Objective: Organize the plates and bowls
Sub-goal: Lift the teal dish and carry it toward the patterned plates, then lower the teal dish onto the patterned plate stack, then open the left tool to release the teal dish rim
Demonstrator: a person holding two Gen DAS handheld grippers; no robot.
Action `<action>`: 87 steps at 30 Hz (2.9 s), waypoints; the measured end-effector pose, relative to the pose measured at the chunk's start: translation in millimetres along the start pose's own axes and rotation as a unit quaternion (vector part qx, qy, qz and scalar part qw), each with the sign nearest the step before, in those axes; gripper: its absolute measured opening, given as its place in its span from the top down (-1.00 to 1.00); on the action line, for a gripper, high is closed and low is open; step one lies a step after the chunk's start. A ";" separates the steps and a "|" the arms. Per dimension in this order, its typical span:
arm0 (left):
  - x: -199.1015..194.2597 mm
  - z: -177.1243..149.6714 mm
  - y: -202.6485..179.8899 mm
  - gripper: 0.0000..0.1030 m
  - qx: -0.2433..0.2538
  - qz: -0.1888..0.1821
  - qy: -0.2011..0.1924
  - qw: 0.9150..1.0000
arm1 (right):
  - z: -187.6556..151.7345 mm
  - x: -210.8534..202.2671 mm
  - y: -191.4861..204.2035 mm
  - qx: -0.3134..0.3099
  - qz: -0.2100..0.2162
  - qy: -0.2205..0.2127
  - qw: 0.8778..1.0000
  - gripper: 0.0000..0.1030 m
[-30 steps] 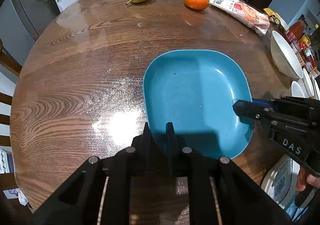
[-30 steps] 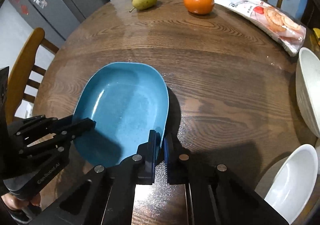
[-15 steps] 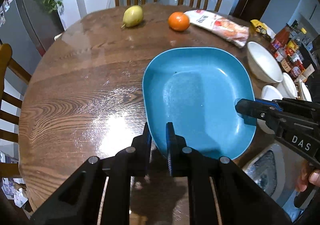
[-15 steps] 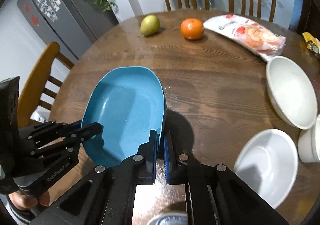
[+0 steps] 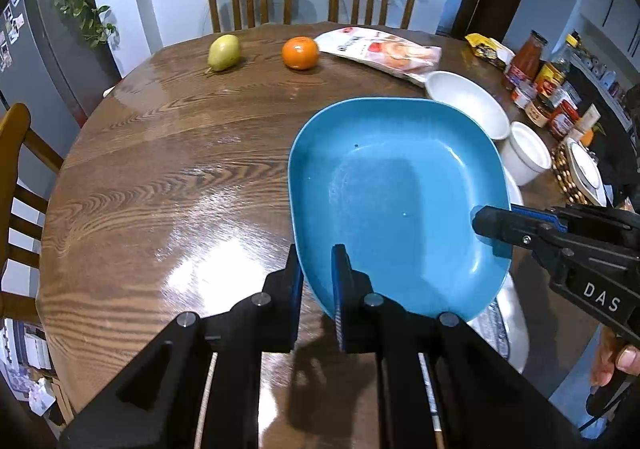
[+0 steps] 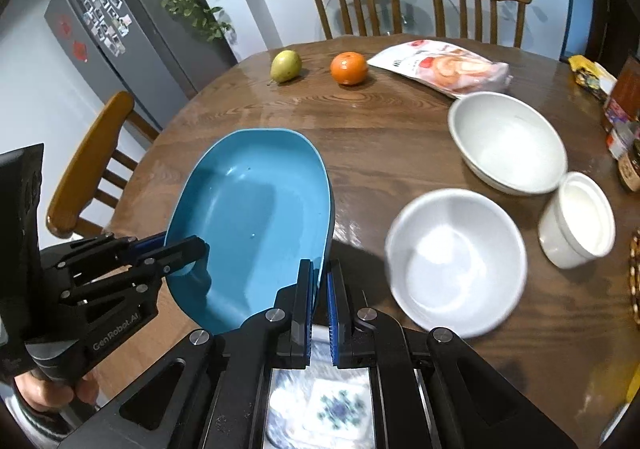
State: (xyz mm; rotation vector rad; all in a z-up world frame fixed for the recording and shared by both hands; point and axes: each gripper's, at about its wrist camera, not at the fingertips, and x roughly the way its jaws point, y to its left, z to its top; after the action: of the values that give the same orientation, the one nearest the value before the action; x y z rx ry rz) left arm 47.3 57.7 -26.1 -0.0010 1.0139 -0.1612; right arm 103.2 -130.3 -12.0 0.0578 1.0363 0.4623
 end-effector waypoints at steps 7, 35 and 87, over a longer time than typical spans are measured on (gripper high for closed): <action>-10.1 -17.7 -29.5 0.78 0.008 0.003 0.004 1.000 | -25.0 -20.1 -19.6 0.002 0.004 0.003 1.000 0.85; 28.7 -87.1 -89.6 0.75 0.013 0.004 0.104 0.994 | -107.7 -2.2 -65.4 0.020 0.002 0.098 0.995 0.85; -10.0 -24.8 -99.5 -0.97 0.007 0.015 0.031 0.999 | -83.2 -75.2 -84.5 0.028 -0.082 -0.018 0.996 -0.11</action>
State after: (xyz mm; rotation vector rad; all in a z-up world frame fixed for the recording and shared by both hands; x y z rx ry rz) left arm 7.9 -37.4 -23.2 0.0327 1.0742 -0.1416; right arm 30.6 -250.3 -15.8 0.0310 1.0108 0.2816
